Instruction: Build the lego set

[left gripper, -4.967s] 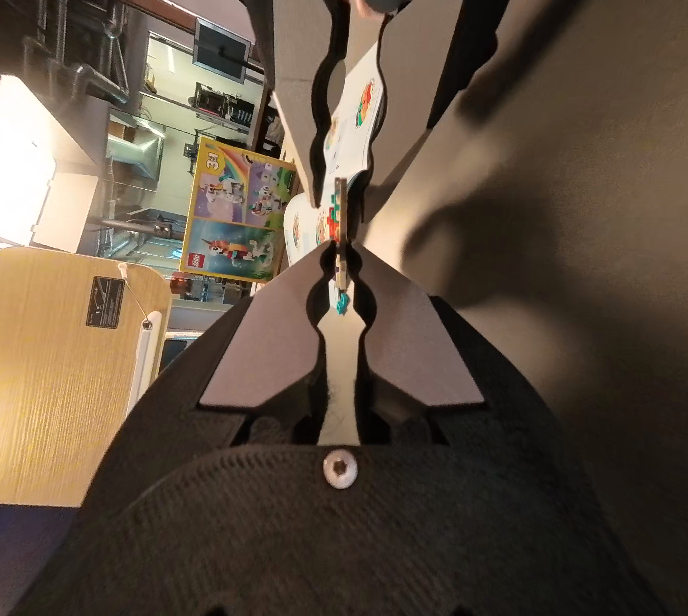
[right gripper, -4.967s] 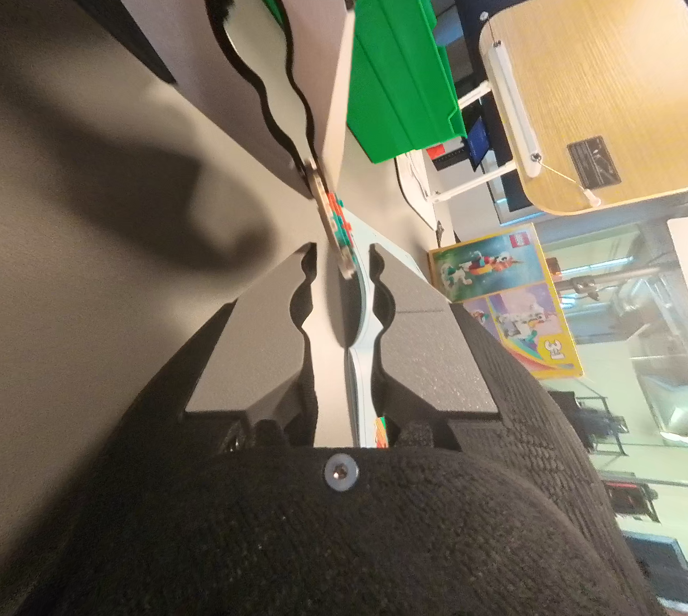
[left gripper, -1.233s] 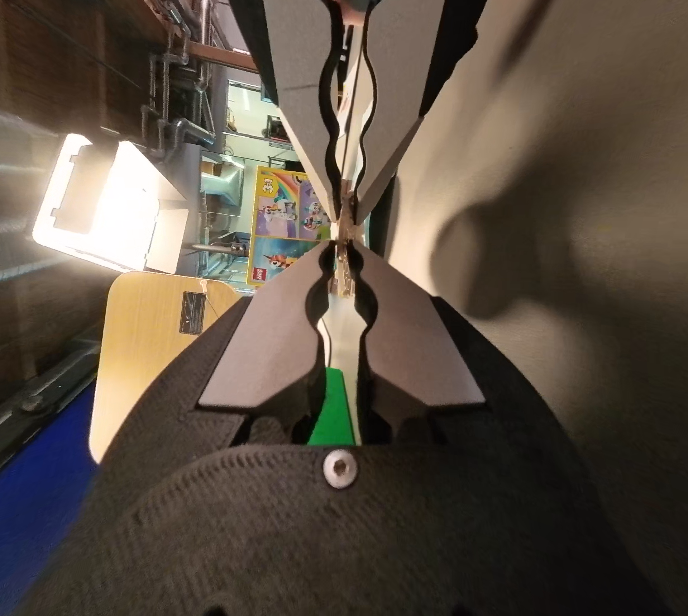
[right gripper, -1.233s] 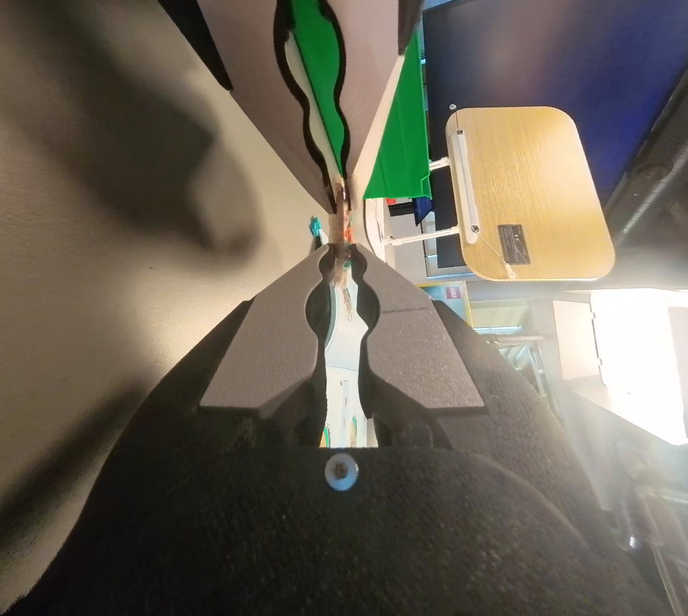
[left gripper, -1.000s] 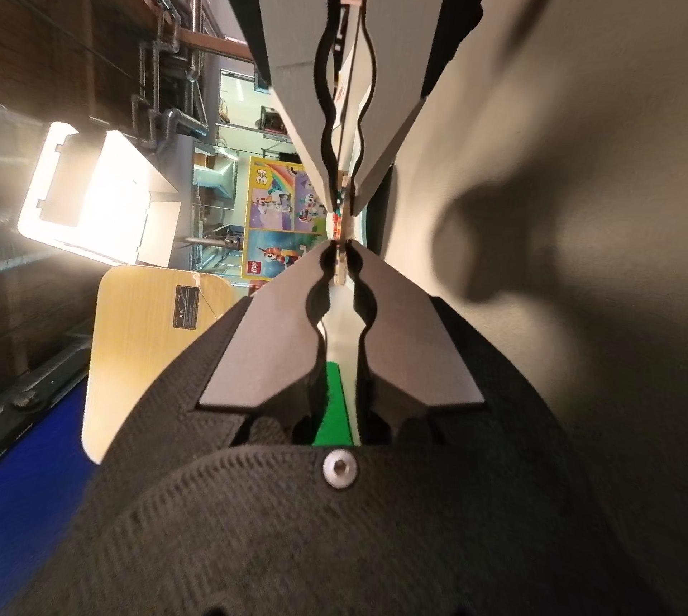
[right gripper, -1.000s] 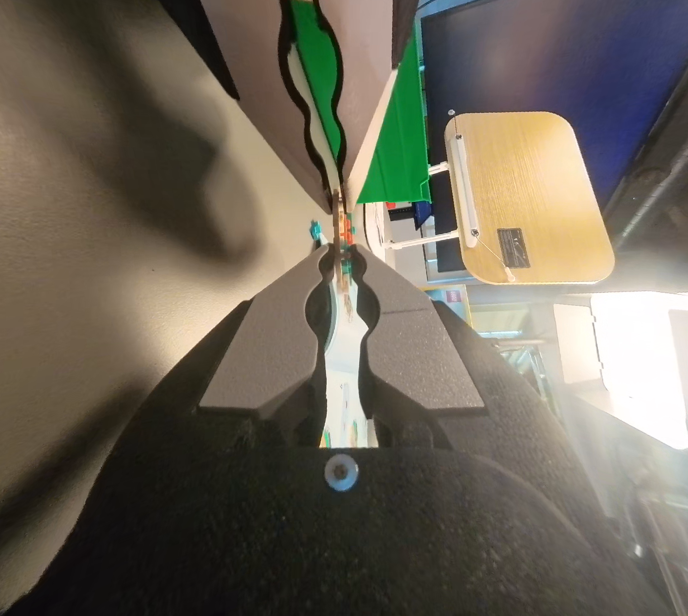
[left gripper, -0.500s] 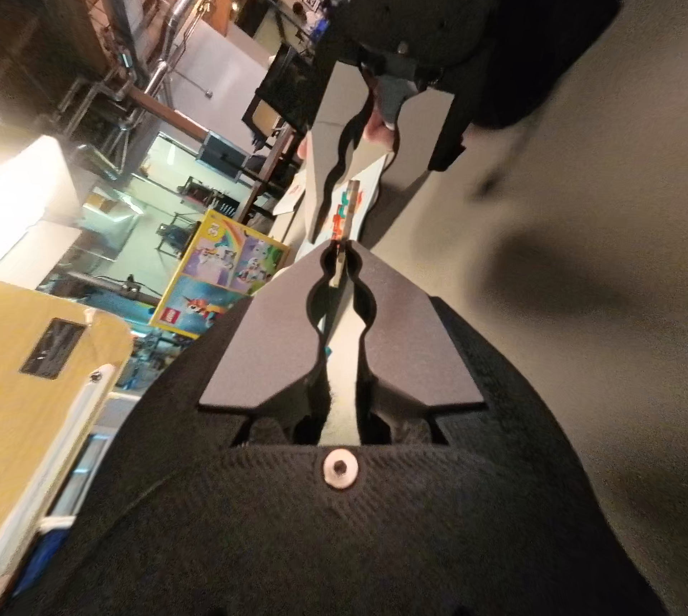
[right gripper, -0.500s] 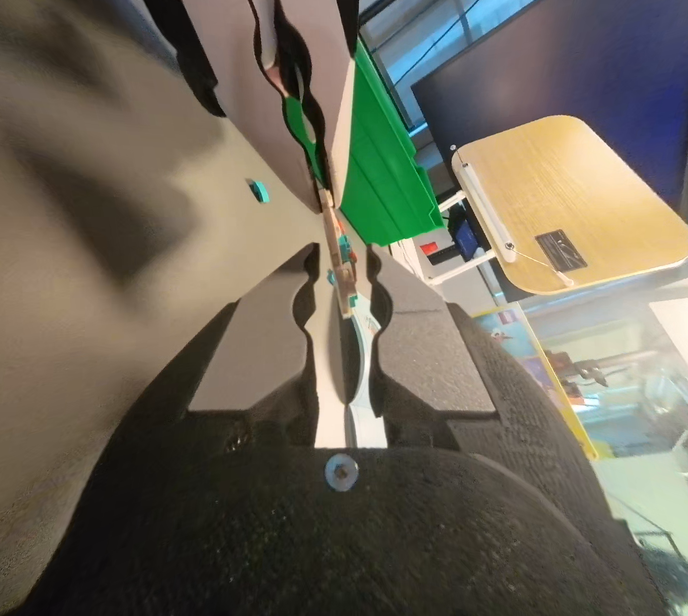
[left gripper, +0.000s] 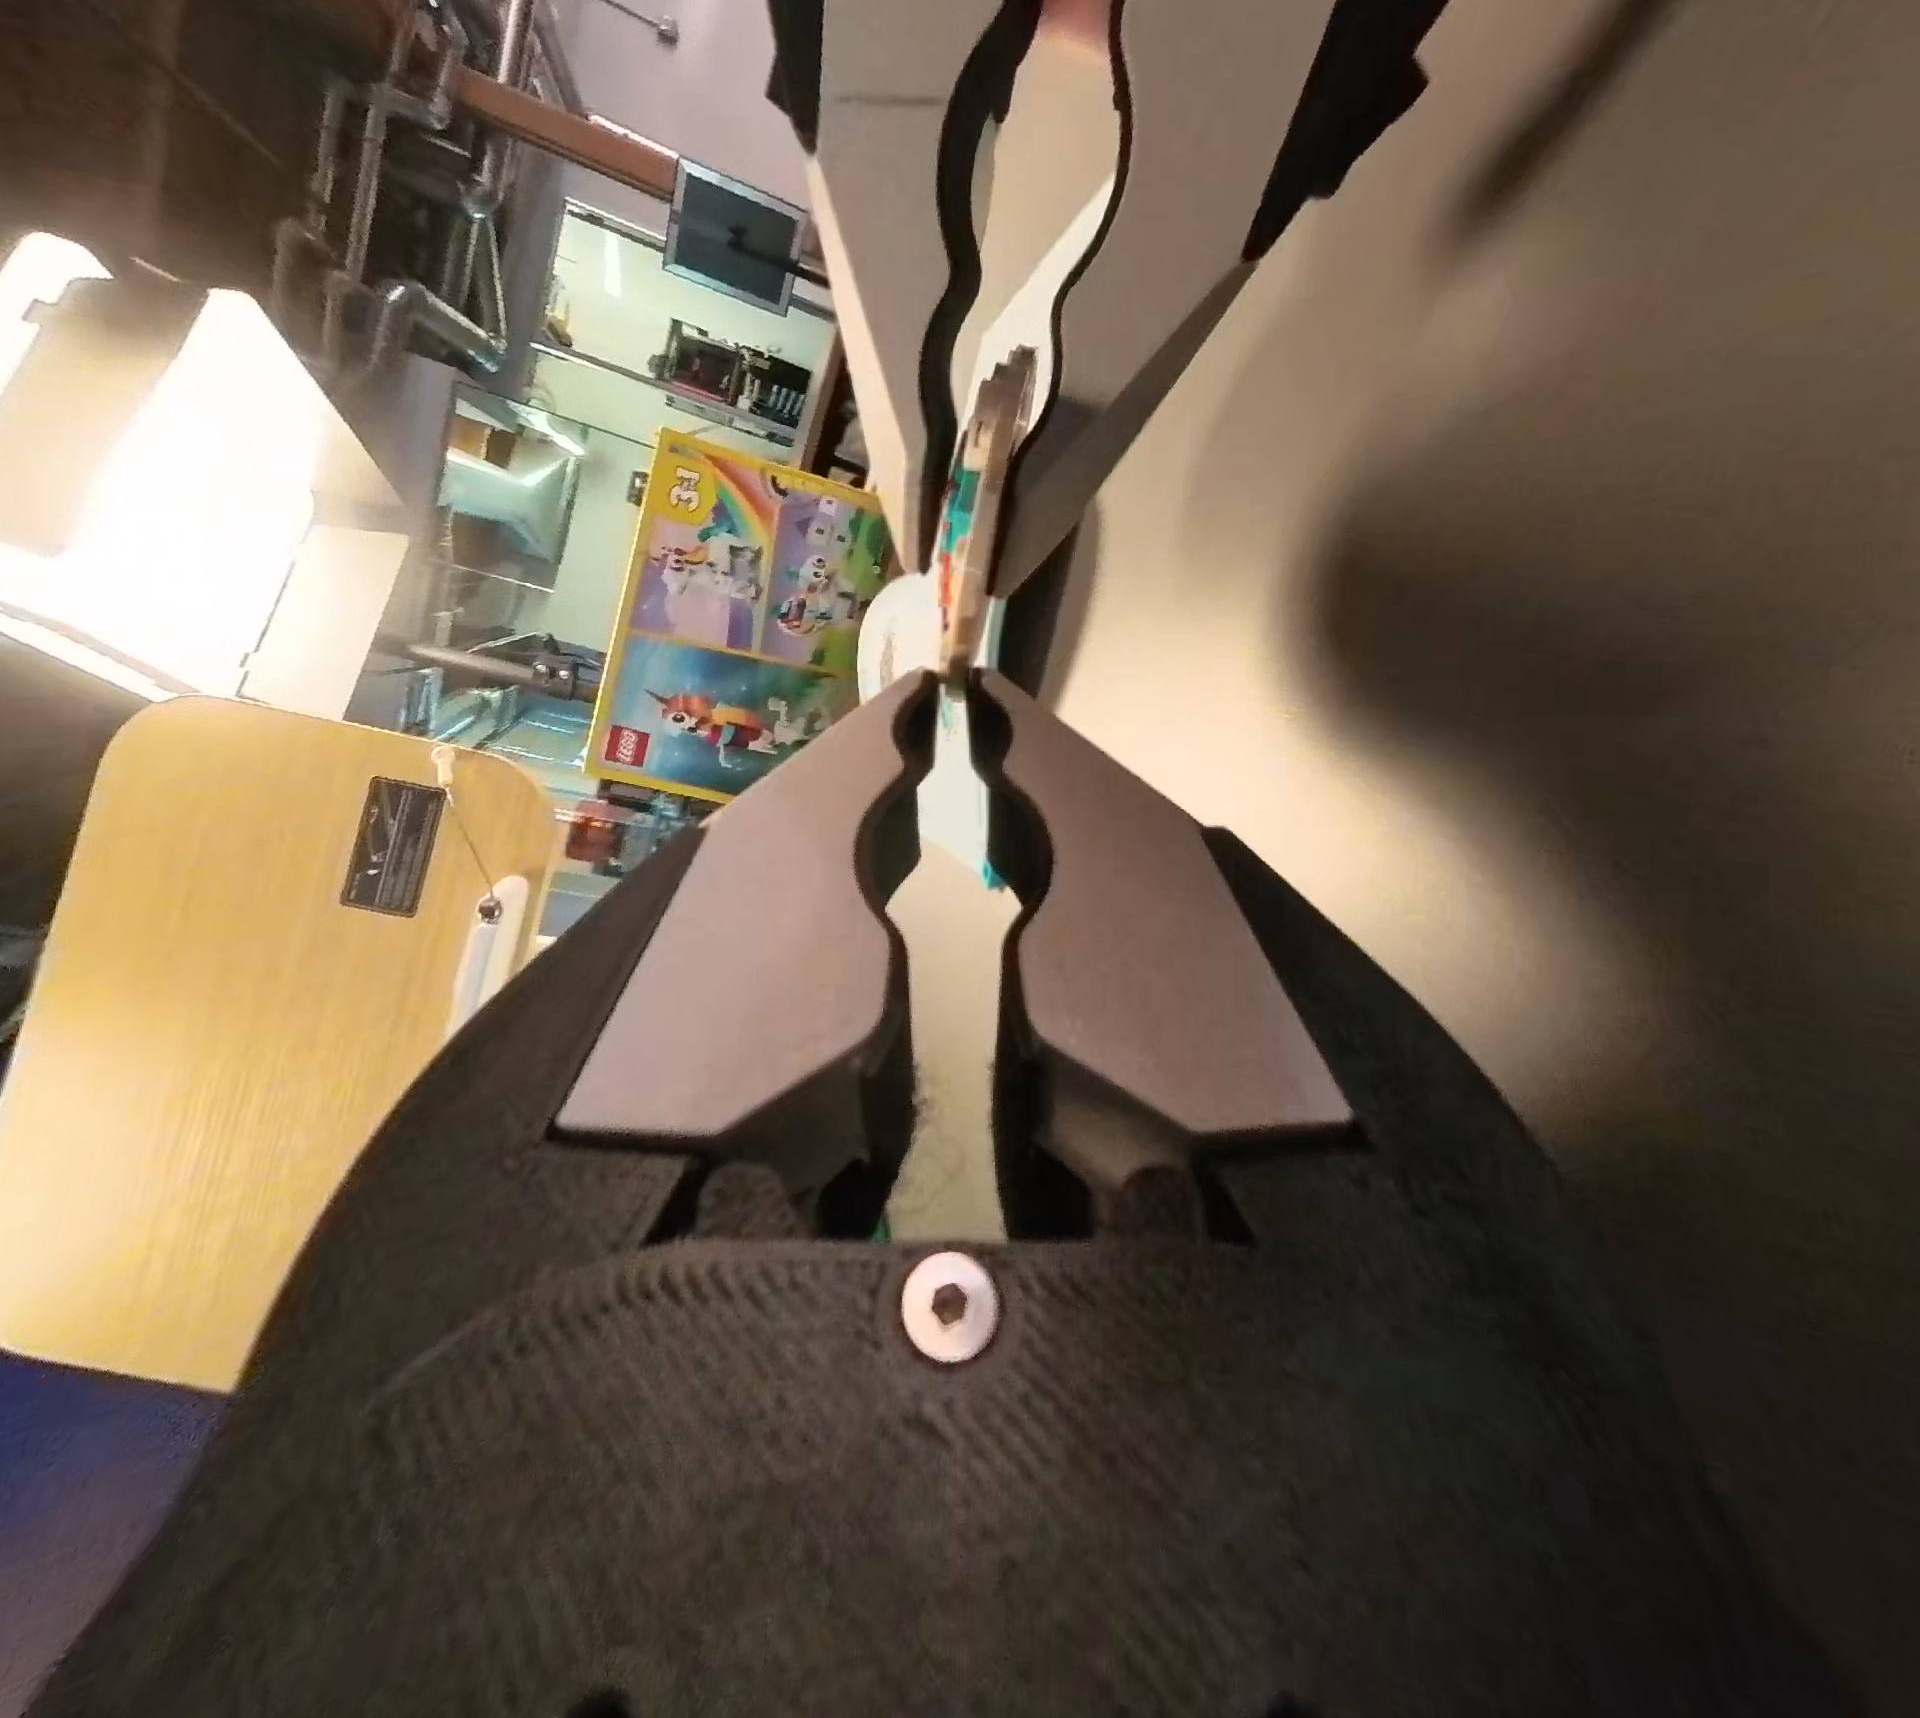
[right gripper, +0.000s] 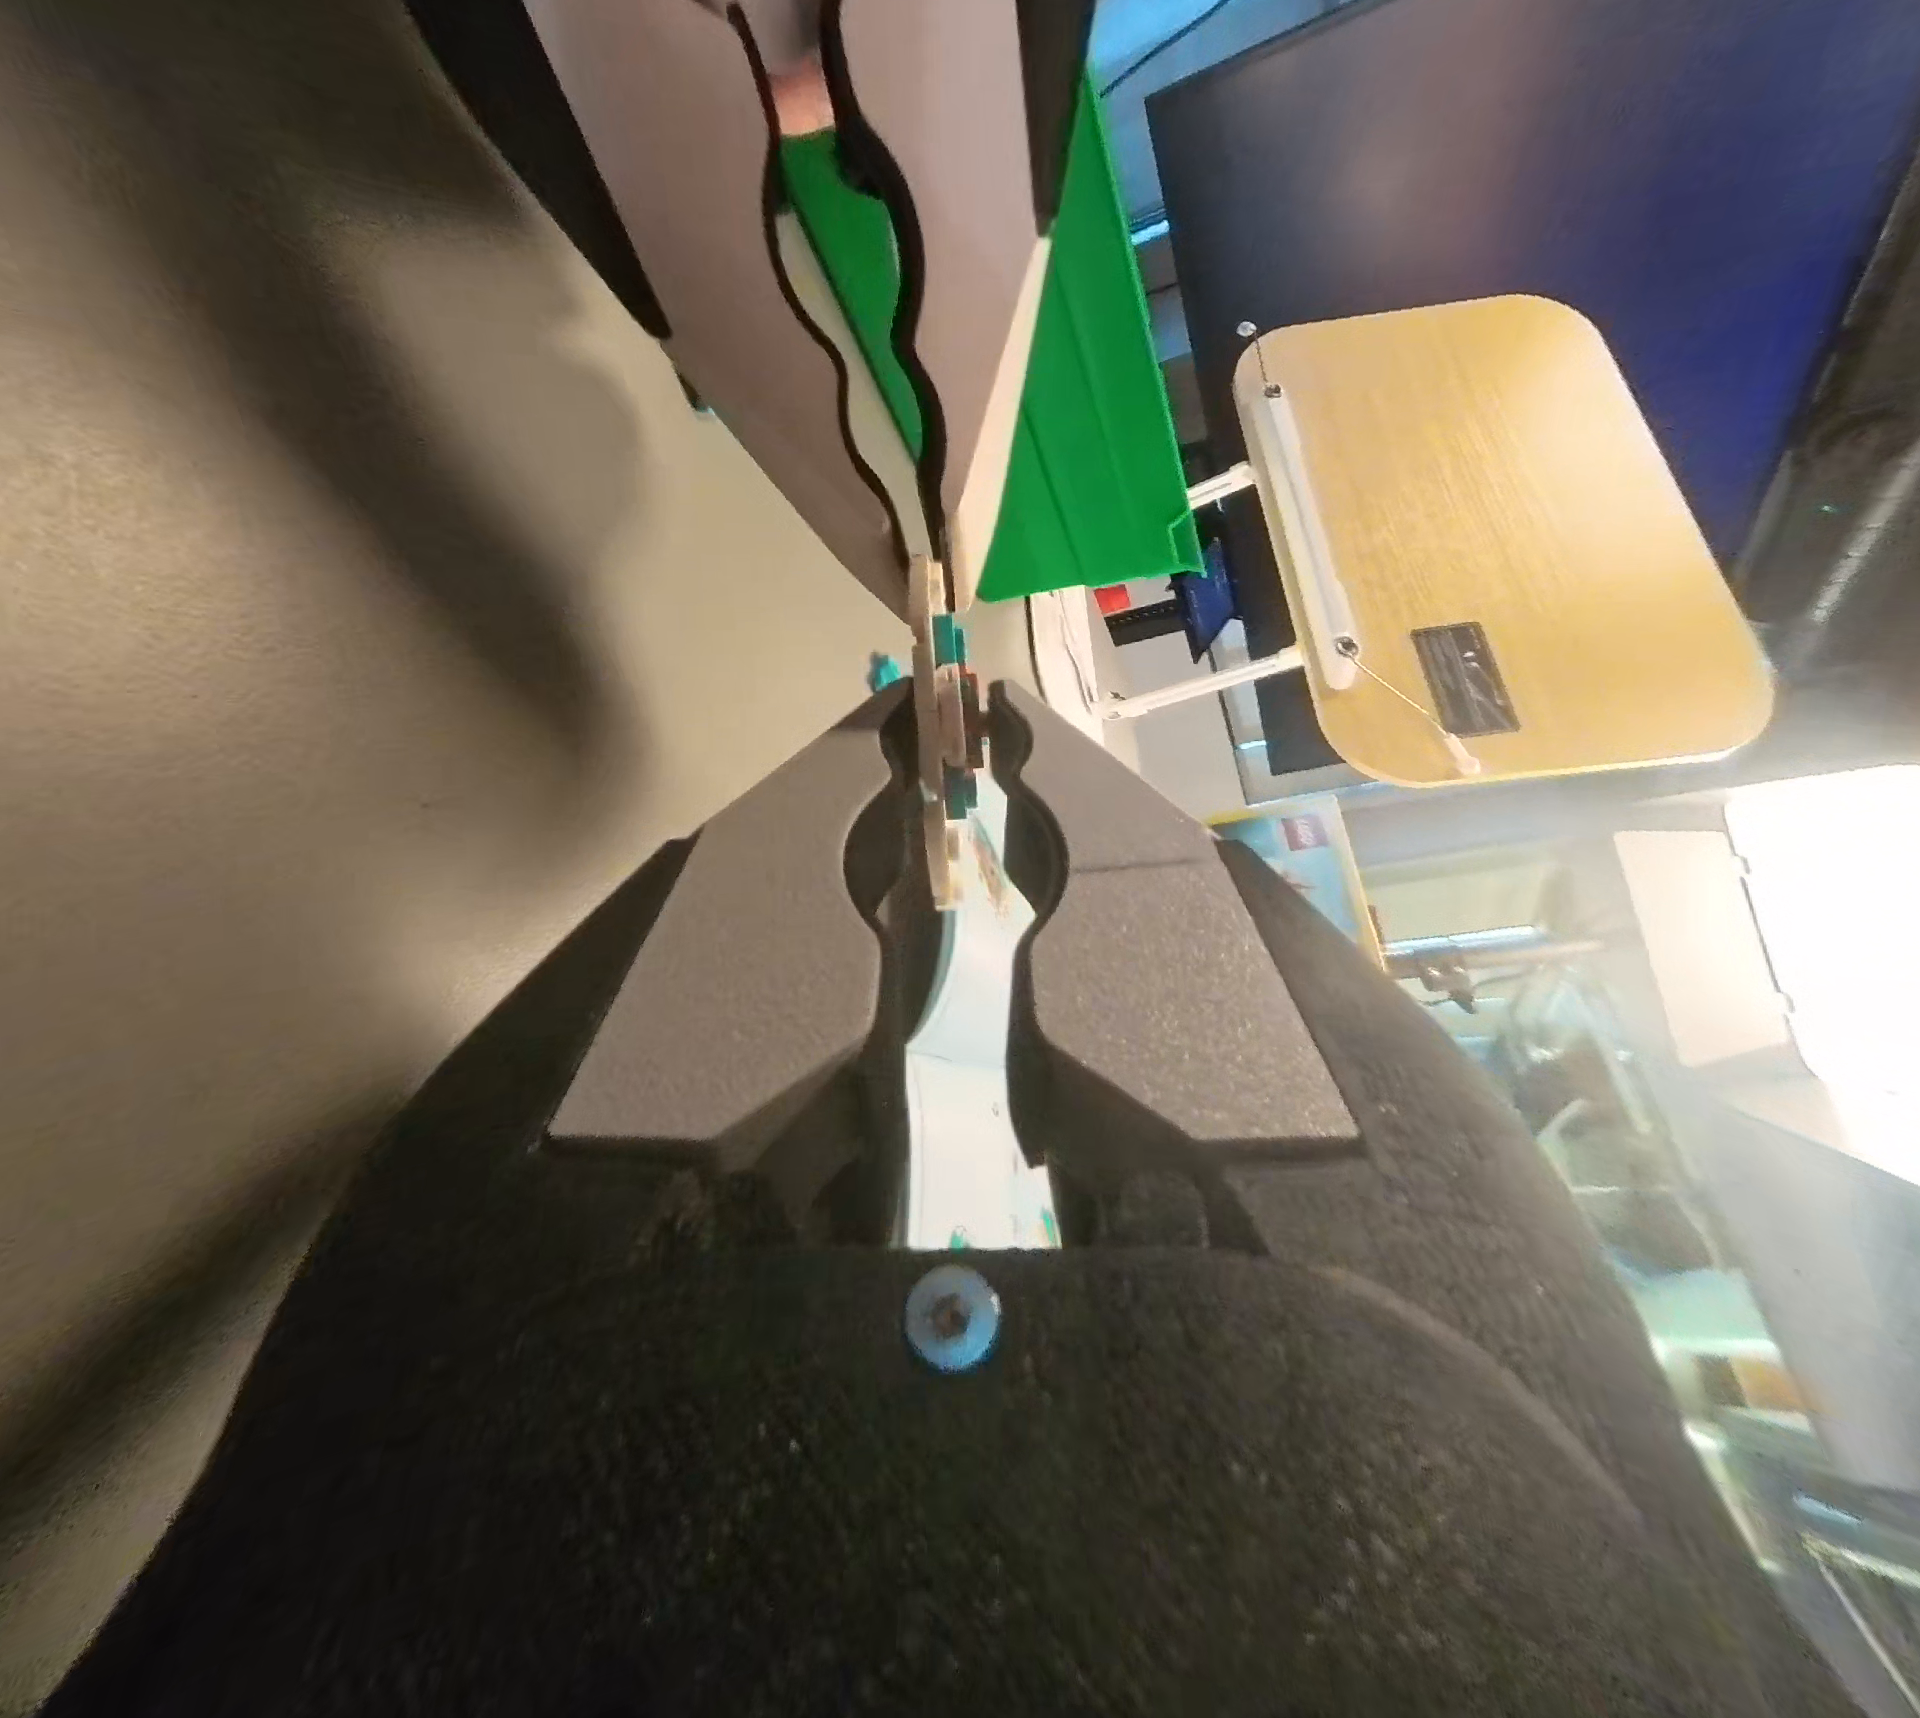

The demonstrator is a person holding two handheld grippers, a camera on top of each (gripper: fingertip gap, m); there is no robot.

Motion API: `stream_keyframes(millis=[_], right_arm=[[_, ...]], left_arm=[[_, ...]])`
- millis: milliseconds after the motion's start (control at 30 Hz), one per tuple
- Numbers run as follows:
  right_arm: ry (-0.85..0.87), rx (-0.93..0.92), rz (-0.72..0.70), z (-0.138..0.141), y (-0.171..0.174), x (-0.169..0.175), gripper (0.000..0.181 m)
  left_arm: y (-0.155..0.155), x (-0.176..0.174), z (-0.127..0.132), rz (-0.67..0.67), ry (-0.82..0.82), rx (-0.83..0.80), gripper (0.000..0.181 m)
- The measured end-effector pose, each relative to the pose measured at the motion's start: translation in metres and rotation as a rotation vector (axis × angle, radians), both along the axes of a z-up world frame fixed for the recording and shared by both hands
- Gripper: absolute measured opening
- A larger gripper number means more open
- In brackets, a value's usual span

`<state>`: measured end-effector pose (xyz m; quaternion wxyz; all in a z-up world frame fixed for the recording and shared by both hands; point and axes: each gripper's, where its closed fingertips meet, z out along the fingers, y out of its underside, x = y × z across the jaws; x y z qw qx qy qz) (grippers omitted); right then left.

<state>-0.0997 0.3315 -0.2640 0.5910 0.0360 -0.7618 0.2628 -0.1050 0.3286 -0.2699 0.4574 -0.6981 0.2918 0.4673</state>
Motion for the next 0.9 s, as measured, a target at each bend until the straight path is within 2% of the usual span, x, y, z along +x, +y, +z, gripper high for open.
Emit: stream_keyframes(millis=[167,300,667,900], right_arm=[[0.038,0.029,-0.028,0.002,0.002,-0.002,0.010],[0.080,0.030,-0.063,0.007,0.009,-0.005,0.010],[0.104,0.002,-0.127,0.008,0.029,-0.017,0.010],[0.203,0.062,-0.154,0.017,0.030,-0.017,0.010]], left_arm=[[0.002,-0.003,0.002,0.039,0.023,0.043,0.004],[0.001,-0.009,0.007,0.069,-0.002,0.078,0.012],[-0.009,-0.021,0.028,0.038,-0.289,0.254,0.014],[-0.016,-0.027,0.041,0.031,-0.377,0.348,0.014]])
